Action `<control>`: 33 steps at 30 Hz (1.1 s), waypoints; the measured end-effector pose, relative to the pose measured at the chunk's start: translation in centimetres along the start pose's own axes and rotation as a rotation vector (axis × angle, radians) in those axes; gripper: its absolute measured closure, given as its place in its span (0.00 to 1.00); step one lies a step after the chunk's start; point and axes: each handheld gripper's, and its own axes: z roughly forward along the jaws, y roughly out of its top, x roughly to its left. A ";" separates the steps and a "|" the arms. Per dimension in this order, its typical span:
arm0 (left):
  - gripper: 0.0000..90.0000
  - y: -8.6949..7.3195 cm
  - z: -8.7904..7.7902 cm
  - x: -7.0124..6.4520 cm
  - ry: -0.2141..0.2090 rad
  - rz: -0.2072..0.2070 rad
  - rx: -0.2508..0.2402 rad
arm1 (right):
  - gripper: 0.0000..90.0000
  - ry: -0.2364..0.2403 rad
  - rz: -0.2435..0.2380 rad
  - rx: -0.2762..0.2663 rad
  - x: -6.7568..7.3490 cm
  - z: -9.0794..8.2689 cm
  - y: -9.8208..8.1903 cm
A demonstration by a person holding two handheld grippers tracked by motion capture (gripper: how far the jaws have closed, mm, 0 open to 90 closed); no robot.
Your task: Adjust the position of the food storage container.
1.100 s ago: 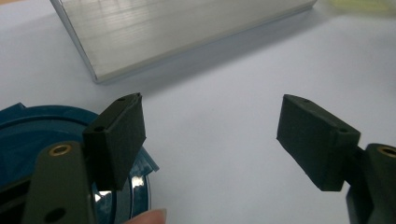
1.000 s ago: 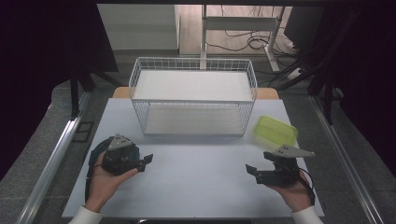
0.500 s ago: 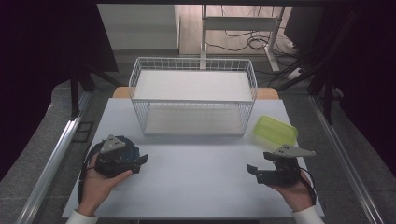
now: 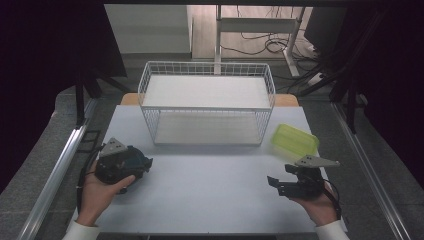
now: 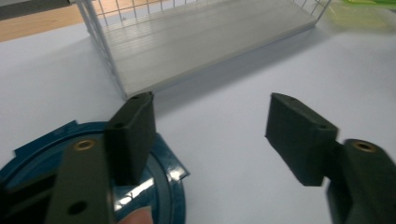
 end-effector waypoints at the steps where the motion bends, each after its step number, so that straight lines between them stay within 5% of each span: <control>1: 0.39 0.1 -0.2 0.3 0.009 -0.006 -0.001 | 0.23 0.004 0.000 0.000 0.0 0.0 0.0; 9: 0.39 -0.1 -1.0 3.8 0.115 -0.052 0.066 | 0.23 0.021 -0.014 0.004 -0.1 0.3 0.2; 15: 0.39 -0.7 -2.1 6.8 0.157 -0.120 0.094 | 0.23 0.008 -0.009 0.009 -0.2 0.4 0.3; 19: 0.49 -1.4 -2.5 8.6 0.172 -0.144 0.136 | 0.23 0.000 -0.014 0.011 -0.2 0.4 0.3; 27: 0.54 -2.9 -1.8 11.5 0.248 -0.177 0.206 | 0.23 -0.008 -0.018 0.031 -0.1 0.7 0.0; 33: 0.55 -4.0 -1.7 13.2 0.265 -0.228 0.237 | 0.23 -0.002 -0.019 0.031 -0.1 0.7 -0.1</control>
